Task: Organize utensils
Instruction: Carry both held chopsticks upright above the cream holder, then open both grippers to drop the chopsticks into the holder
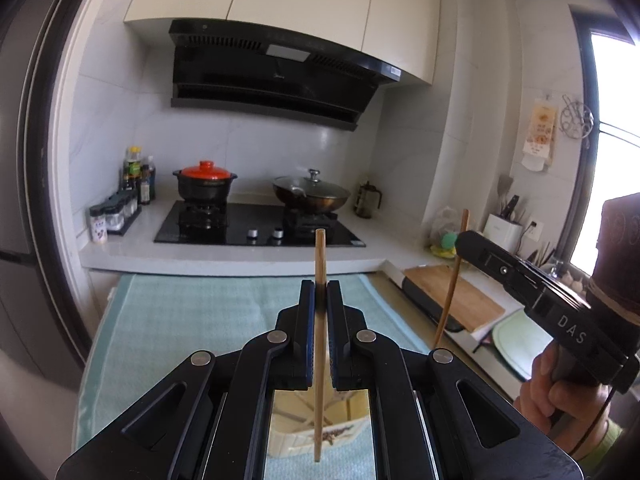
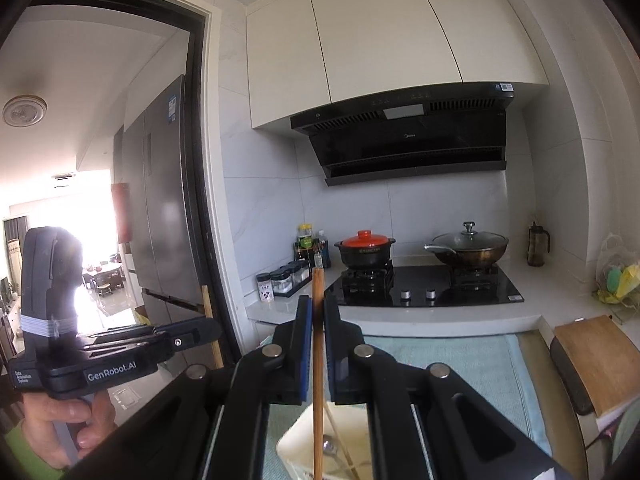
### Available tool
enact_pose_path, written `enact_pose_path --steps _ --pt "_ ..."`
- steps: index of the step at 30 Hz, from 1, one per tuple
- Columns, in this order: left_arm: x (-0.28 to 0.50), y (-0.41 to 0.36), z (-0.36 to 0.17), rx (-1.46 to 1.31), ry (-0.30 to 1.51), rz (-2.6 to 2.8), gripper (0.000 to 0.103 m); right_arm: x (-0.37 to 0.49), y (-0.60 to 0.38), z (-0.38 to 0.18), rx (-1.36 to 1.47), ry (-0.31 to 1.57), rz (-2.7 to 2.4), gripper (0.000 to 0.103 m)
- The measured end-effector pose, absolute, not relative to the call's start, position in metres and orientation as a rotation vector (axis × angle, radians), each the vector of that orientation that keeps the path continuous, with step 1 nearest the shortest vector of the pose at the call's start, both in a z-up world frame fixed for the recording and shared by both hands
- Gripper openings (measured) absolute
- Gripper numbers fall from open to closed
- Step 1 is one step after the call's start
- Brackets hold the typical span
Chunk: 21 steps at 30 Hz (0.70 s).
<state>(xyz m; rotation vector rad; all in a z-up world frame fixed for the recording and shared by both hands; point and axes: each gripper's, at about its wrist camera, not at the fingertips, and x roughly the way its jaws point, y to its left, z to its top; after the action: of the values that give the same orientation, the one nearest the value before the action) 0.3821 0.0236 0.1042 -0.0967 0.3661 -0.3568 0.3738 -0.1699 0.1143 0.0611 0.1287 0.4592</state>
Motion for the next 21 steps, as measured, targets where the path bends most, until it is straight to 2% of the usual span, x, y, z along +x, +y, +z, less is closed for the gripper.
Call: enact_pose_path --steps 7,18,19,21 --pt "0.442 0.014 0.076 -0.087 0.398 -0.317 0.004 0.447 -0.154 0.087 0.06 0.145 0.45 0.006" --pt "0.499 -0.001 -0.022 -0.073 0.626 -0.279 0.004 0.519 -0.144 -0.019 0.071 0.515 0.449 0.007" --pt "0.5 -0.001 -0.026 -0.075 0.64 -0.274 0.008 0.522 -0.144 -0.022 0.071 0.535 0.44 0.007" --pt "0.498 0.002 -0.028 -0.075 0.655 -0.26 0.028 0.522 -0.146 -0.024 0.062 0.549 0.418 0.007"
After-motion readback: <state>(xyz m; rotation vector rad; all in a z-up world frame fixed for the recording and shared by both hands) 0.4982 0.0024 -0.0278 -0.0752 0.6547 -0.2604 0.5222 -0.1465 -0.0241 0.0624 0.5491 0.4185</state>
